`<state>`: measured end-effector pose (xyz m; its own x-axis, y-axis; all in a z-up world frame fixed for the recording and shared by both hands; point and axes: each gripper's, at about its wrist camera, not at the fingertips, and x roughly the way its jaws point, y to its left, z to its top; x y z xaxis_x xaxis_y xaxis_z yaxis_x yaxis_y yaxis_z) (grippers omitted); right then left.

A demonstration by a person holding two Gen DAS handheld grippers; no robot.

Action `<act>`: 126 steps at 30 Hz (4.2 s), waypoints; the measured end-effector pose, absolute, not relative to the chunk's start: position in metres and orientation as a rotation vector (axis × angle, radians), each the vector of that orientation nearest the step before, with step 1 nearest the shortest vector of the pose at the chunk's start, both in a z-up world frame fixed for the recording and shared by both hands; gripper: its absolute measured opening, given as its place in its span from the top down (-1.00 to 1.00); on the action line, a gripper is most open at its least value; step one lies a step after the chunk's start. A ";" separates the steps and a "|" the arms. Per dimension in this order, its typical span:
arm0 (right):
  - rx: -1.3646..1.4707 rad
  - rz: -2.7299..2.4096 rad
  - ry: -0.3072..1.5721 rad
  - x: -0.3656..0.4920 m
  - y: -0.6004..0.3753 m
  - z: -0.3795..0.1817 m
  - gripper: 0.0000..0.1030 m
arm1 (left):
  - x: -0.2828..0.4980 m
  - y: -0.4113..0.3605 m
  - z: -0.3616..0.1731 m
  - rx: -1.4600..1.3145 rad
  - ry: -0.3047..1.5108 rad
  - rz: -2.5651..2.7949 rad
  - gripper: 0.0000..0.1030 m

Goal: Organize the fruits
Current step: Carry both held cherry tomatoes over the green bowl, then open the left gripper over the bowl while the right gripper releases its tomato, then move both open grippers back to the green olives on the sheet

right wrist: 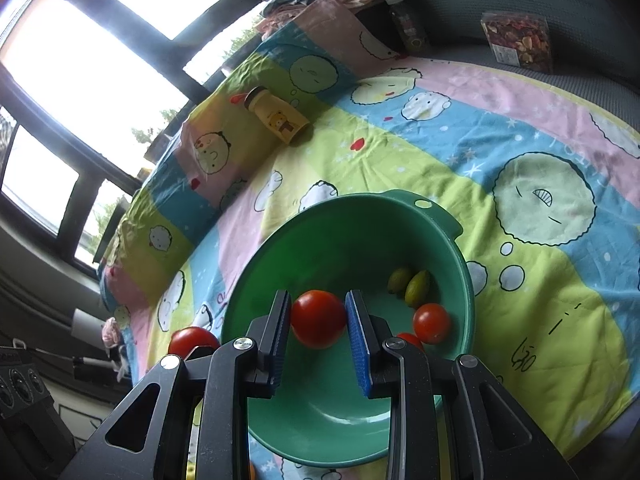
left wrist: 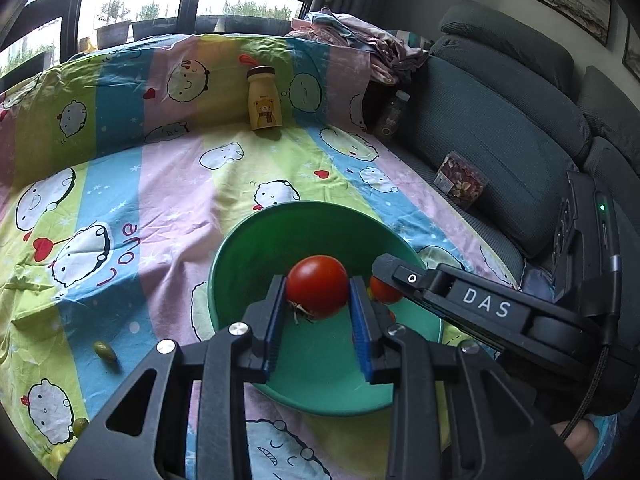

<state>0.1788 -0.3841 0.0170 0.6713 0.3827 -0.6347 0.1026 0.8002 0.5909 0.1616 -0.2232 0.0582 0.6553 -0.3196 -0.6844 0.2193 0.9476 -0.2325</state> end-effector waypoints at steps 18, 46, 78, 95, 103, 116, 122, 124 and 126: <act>0.616 0.134 0.870 0.185 -0.385 0.010 0.41 | 0.171 -0.229 0.039 -0.138 0.868 -0.327 0.41; 0.544 0.086 0.908 0.189 -0.378 0.007 0.41 | 0.180 -0.226 0.019 -0.136 0.945 -0.305 0.41; 0.479 0.150 0.846 0.180 -0.349 0.032 -0.05 | 0.124 -0.133 0.058 -0.216 0.816 -0.095 -0.17; 0.291 0.490 0.908 0.179 -0.232 0.033 -0.05 | 0.074 0.002 0.013 -0.340 0.908 0.189 -0.18; 0.212 0.630 1.028 0.186 -0.172 0.002 -0.03 | 0.087 0.011 -0.019 -0.381 1.044 0.098 0.06; 0.078 0.583 1.163 0.212 -0.129 -0.042 0.42 | 0.104 0.009 -0.045 -0.366 1.199 0.058 0.36; 0.048 0.565 1.184 0.219 -0.121 -0.053 0.48 | 0.106 0.003 -0.048 -0.347 1.215 0.040 0.40; 0.037 0.561 1.186 0.219 -0.119 -0.055 0.49 | 0.105 0.002 -0.048 -0.336 1.213 0.049 0.42; 0.026 0.559 1.187 0.218 -0.118 -0.057 0.51 | 0.105 0.003 -0.049 -0.333 1.210 0.059 0.50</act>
